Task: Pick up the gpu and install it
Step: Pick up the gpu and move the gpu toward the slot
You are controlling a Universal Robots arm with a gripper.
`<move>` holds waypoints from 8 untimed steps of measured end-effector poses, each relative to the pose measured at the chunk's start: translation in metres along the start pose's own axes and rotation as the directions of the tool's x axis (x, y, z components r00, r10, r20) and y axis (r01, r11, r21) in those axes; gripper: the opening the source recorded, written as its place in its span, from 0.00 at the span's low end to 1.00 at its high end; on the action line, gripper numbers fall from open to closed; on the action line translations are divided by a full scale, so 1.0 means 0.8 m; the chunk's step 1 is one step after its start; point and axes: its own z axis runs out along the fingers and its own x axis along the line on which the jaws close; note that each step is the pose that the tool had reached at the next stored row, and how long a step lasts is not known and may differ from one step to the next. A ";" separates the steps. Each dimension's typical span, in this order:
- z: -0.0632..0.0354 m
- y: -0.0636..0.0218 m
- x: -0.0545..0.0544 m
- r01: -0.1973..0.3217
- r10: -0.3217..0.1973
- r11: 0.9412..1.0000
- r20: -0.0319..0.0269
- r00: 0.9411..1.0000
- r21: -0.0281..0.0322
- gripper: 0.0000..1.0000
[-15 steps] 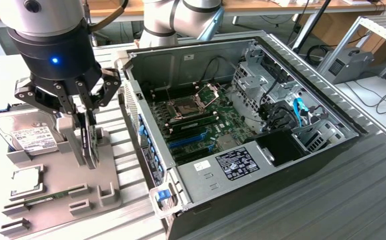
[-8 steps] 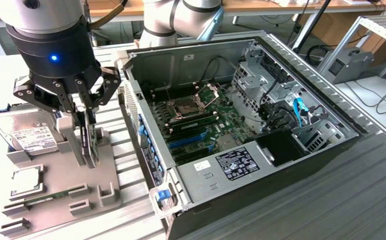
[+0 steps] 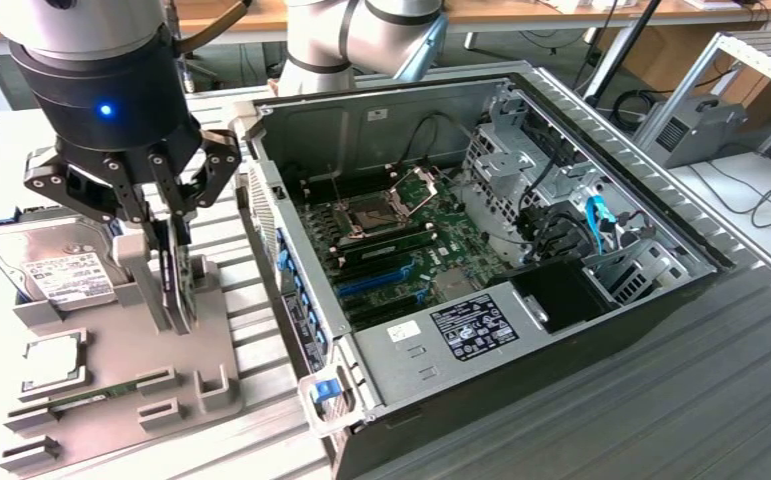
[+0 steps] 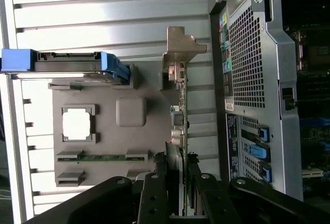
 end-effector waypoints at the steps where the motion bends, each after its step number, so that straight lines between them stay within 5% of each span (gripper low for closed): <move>1: -0.001 0.000 0.000 0.000 0.000 1.000 0.000 1.000 0.000 0.26; 8: -0.005 0.000 0.000 0.000 0.000 1.000 0.000 1.000 0.000 0.26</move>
